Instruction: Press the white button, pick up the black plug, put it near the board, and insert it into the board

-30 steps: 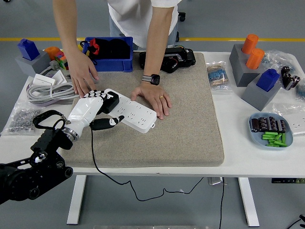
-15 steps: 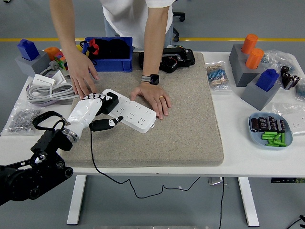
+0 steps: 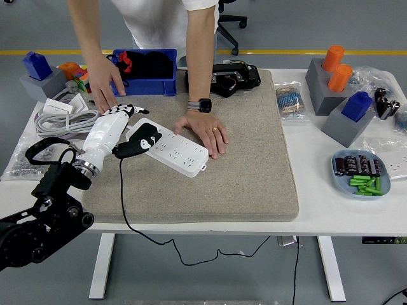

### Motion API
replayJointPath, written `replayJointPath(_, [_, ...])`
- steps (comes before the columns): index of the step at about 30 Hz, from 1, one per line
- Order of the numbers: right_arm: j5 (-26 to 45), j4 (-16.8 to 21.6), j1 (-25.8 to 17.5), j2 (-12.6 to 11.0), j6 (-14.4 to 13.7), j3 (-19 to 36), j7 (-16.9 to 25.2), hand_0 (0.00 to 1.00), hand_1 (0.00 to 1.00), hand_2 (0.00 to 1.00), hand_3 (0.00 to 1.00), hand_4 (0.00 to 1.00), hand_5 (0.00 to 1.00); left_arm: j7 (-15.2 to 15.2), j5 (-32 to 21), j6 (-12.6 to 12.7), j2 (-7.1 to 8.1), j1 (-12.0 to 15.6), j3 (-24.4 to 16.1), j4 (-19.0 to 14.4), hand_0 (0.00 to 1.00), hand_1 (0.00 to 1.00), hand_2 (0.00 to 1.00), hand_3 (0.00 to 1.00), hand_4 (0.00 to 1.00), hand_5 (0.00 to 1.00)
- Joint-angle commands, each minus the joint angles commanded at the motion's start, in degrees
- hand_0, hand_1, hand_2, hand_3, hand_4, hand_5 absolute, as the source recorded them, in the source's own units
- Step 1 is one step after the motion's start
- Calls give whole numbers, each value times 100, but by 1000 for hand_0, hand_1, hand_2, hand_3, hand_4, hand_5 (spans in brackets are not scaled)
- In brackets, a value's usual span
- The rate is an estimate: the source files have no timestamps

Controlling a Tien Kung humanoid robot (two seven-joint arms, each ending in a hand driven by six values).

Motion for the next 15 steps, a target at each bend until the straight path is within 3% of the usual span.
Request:
replayJointPath(5, [-23, 0, 27, -31, -7, 119, -3, 620, 590, 578, 577, 642, 364, -18, -9, 1, -19, 99, -348, -33, 945, 931, 856, 793, 818, 670])
replayJointPath(15, [-3, 0, -51, -84, 14, 110, 23, 620, 589, 578, 577, 642, 364, -36, 168, 5, -111, 602, -1414, -120, 945, 931, 855, 788, 816, 668])
